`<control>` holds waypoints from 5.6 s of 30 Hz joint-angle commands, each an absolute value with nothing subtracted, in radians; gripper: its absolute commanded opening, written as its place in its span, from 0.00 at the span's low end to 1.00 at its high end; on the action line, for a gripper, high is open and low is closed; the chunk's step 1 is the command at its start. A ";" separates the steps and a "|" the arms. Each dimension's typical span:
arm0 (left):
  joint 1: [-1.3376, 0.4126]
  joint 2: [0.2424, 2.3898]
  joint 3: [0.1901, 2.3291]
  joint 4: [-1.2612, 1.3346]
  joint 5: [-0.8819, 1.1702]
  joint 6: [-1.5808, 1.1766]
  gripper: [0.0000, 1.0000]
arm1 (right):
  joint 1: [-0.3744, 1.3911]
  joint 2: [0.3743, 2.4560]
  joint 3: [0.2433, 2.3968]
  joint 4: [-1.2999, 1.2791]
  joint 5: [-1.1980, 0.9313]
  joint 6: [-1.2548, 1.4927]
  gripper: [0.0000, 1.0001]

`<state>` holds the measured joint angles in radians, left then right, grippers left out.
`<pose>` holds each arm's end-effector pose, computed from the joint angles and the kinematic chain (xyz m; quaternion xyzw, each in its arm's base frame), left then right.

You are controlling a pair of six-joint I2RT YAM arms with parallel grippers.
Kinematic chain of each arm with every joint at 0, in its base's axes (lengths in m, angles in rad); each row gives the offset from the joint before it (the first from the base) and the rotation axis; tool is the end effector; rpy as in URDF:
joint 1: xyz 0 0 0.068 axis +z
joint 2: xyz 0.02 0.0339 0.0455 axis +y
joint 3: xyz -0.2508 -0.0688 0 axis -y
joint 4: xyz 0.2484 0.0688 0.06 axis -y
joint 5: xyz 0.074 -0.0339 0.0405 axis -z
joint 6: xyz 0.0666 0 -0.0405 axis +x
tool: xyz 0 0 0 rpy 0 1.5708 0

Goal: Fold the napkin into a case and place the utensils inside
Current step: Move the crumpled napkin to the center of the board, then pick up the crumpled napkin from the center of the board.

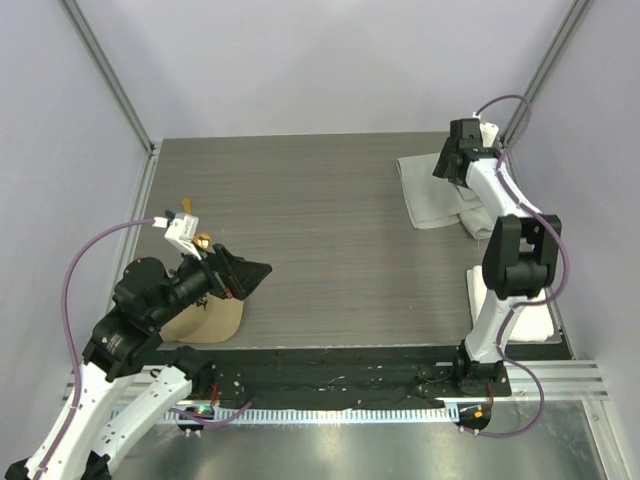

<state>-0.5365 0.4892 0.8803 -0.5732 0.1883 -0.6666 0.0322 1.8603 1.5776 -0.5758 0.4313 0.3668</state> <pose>0.1161 -0.0836 0.3563 0.0103 0.7674 -0.4201 0.4843 0.4355 -0.0138 0.2404 0.2260 0.8903 -0.1291 0.3736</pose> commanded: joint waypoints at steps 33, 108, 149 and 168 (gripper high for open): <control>-0.558 1.307 1.054 -0.463 0.219 -0.691 0.42 | 0.301 1.660 1.227 -0.511 0.038 0.508 0.90; -0.713 1.945 1.387 -0.629 -0.230 -0.680 0.12 | 0.272 1.513 1.054 -0.249 -0.144 0.709 0.01; -0.716 2.039 1.445 -0.609 -0.233 -0.710 0.18 | 0.270 1.505 1.022 -0.222 -0.186 0.701 0.01; -0.700 1.591 1.586 -0.690 -0.299 -0.626 0.00 | 0.241 1.229 1.209 -0.494 0.030 0.537 0.01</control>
